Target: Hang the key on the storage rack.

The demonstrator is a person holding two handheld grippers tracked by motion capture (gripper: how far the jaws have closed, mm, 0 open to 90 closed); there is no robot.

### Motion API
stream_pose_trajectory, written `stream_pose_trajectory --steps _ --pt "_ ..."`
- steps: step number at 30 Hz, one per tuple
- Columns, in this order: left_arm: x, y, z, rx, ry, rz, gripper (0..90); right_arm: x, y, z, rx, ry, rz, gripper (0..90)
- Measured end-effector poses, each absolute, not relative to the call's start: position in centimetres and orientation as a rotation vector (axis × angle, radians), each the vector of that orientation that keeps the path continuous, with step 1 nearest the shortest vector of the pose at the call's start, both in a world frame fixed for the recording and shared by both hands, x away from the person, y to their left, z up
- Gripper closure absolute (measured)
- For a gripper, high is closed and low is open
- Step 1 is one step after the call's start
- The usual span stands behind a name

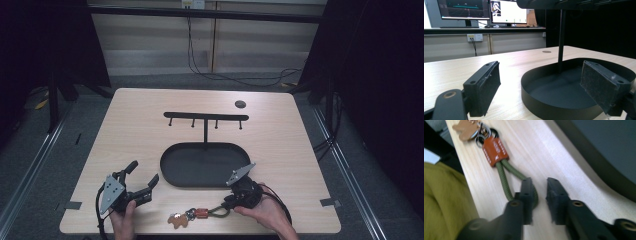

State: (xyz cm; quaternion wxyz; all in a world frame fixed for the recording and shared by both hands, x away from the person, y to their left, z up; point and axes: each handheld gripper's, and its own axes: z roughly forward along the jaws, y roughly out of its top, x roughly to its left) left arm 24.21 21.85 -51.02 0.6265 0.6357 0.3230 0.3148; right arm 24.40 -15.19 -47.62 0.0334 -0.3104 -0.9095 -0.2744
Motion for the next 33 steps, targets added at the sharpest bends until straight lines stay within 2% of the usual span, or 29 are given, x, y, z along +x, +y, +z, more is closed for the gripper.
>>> stream_pose_trajectory --steps 5,7,12,22,33 --pt "24.2 21.9 -51.0 1.458 0.741 0.722 15.8 24.4 -15.0 -47.7 -0.933 -2.810 -0.787 78.7" --pt "24.2 21.8 -51.0 1.457 0.741 0.722 15.8 24.4 -15.0 -47.6 -0.940 -2.804 -0.768 82.8" --pt "24.2 21.9 -51.0 1.459 0.741 0.721 15.8 24.7 -15.2 -47.5 -0.974 -2.834 -0.741 83.5" --pt "24.2 21.8 -51.0 1.455 0.740 0.715 15.8 24.8 -15.7 -47.2 -0.936 -2.858 -0.655 81.2" --pt "24.2 21.9 -51.0 1.458 0.738 0.719 15.8 24.4 -14.2 -46.9 -0.842 -2.958 -0.529 80.7"
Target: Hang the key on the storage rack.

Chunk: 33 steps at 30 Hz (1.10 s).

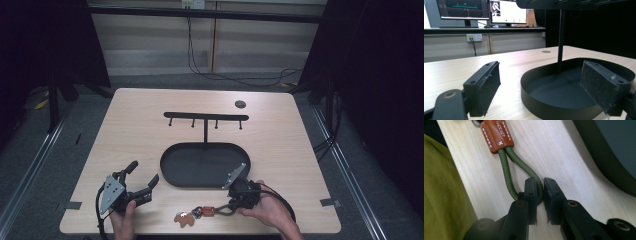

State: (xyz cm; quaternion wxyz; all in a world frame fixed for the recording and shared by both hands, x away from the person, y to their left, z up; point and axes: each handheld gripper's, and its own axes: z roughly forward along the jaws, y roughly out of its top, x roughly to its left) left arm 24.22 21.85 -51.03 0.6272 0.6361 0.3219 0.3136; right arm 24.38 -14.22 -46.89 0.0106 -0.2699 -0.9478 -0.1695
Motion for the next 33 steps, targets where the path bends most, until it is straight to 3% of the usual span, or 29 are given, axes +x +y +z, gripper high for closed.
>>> stream_pose_trajectory --steps 33 --pt "24.2 21.9 -51.0 1.457 0.738 0.719 15.8 28.3 -14.4 -45.9 -0.840 -2.761 -0.425 85.0"
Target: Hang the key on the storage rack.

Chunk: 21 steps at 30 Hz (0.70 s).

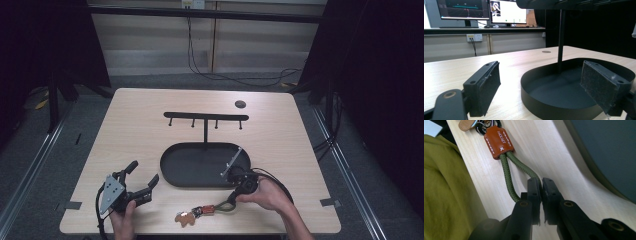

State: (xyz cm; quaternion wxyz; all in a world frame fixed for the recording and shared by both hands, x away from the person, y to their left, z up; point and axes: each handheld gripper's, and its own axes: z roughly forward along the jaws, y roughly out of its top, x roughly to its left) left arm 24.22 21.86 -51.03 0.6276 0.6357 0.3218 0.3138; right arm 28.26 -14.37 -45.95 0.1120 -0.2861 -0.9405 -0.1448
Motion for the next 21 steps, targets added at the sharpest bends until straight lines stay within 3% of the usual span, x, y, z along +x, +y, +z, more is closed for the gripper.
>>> stream_pose_trajectory --steps 21 --pt "24.2 21.9 -51.0 1.457 0.738 0.718 15.8 29.9 -12.4 -42.1 -0.772 -2.839 -0.306 85.5"
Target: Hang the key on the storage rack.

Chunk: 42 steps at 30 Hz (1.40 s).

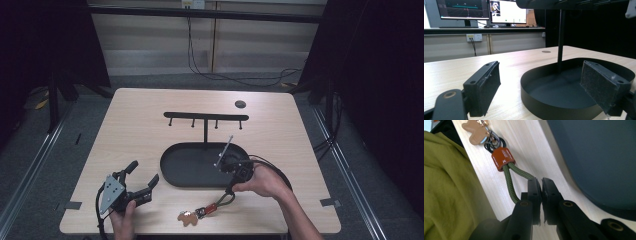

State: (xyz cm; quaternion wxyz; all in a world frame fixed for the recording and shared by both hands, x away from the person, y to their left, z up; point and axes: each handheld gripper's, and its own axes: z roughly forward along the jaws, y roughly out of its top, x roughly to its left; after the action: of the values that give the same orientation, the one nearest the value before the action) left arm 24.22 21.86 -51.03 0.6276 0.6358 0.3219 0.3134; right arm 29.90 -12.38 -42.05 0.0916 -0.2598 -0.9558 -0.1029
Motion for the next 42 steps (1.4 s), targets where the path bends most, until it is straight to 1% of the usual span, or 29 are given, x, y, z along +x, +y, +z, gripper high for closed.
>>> stream_pose_trajectory --steps 1,12,14,23,34,37,42 --pt "24.2 21.8 -51.0 1.455 0.741 0.716 15.8 30.1 -12.0 -41.3 -0.758 -2.846 -0.291 85.5" --pt "24.2 21.9 -51.0 1.458 0.737 0.718 15.8 30.9 -10.6 -39.0 -0.712 -2.878 -0.244 85.8" --pt "24.2 21.9 -51.0 1.458 0.737 0.718 15.8 31.1 -10.5 -38.8 -0.744 -2.876 -0.237 85.8" --pt "24.2 21.9 -51.0 1.458 0.737 0.718 15.8 31.8 -10.0 -36.5 -0.720 -2.878 -0.230 85.9" --pt "24.2 21.9 -51.0 1.458 0.737 0.718 15.8 32.1 -9.5 -34.6 -0.698 -2.886 -0.228 86.0" --pt "24.2 21.9 -51.0 1.458 0.737 0.718 15.8 32.2 -9.6 -33.3 -0.719 -2.922 -0.260 85.9" --pt "24.2 21.9 -51.0 1.458 0.737 0.718 15.8 32.3 -9.7 -32.3 -0.720 -2.929 -0.273 86.0"
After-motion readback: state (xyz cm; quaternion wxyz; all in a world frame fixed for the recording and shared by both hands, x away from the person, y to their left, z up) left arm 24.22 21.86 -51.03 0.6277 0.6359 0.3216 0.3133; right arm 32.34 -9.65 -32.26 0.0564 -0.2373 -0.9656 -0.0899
